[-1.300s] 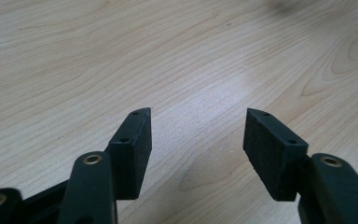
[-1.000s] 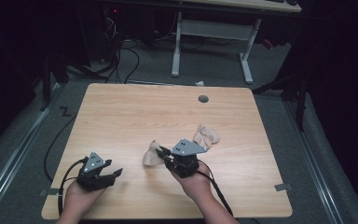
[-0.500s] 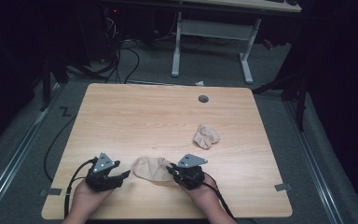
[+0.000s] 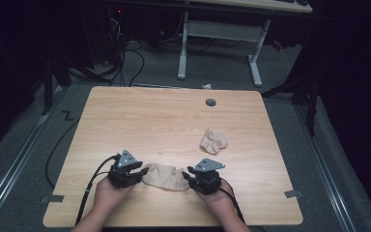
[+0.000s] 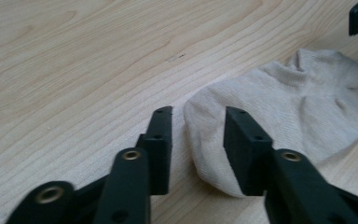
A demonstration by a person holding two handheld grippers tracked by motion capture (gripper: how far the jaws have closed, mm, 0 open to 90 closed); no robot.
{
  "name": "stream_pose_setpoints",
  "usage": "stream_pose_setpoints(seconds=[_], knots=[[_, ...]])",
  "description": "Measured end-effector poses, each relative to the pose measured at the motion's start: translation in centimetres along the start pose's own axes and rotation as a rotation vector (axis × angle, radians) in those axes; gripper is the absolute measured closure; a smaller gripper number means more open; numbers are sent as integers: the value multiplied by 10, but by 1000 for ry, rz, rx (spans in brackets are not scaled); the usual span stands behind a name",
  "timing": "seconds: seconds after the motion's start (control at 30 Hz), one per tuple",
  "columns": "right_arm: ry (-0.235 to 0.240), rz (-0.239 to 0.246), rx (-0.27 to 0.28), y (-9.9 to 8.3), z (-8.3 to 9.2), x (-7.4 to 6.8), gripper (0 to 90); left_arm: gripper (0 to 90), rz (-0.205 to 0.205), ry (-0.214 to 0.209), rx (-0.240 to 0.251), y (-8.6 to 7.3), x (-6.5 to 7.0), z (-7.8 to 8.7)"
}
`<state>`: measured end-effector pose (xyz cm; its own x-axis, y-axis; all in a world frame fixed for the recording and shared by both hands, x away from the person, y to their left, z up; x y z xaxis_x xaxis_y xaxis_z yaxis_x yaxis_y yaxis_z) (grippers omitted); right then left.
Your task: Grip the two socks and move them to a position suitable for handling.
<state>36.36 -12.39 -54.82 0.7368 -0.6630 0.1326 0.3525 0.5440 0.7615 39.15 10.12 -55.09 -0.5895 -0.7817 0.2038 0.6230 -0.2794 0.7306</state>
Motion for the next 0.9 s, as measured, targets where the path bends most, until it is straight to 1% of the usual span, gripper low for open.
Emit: stream_pose_setpoints(seconds=[0.03,0.13,0.17,0.23,0.3,0.37,0.43,0.47,0.53,0.63,0.67,0.73,0.8,0.83,0.9], knots=[[1,2,-13,-1,-3,0,749,717,-3,-5,-7,-1,0,0],[7,-4,-33,-1,-11,0,787,805,-16,0,-16,-5,2,0],[7,-1,-38,-1,-14,0,795,822,-14,-1,-11,-5,3,0],[14,-1,-54,-2,-18,-1,815,855,-25,1,-14,-7,3,2],[18,0,-67,-4,-20,-2,827,869,-31,-1,-20,-9,4,3],[19,9,-67,-4,-20,-3,847,874,-43,-1,-31,-13,5,4],[26,9,-74,-6,-19,-4,862,876,-45,-2,-42,-16,6,6],[25,18,-72,-7,-19,-5,865,877,-47,-4,-48,-18,7,7],[30,12,-77,-9,-16,-6,869,877,-48,-10,-61,-21,9,11],[47,6,-77,-14,-12,-8,870,878,-52,-18,-99,-27,14,18],[51,0,-83,-16,-10,-10,869,877,-60,-17,-105,-28,16,22],[61,11,-79,-17,-6,-13,865,876,-79,-13,-109,-31,21,29],[63,15,-79,-18,-3,-17,851,864,-85,-16,-95,-34,24,35],[64,14,-67,-17,-1,-19,845,849,-79,-19,-80,-35,24,38],[64,14,-54,-15,4,-21,829,799,-50,-31,-40,-34,22,44]])
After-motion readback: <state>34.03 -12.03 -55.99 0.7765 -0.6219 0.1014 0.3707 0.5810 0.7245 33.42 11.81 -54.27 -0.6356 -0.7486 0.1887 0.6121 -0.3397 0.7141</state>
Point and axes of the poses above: each handheld gripper's, and its own axes: z roughly backward along the jaws, y roughly out of its top, x roughly to its right, the point moved 6 cm from there along -z, roughly forward along the jaws, and after that the axes turned 11 degrees about z, right-handed, at the moved point
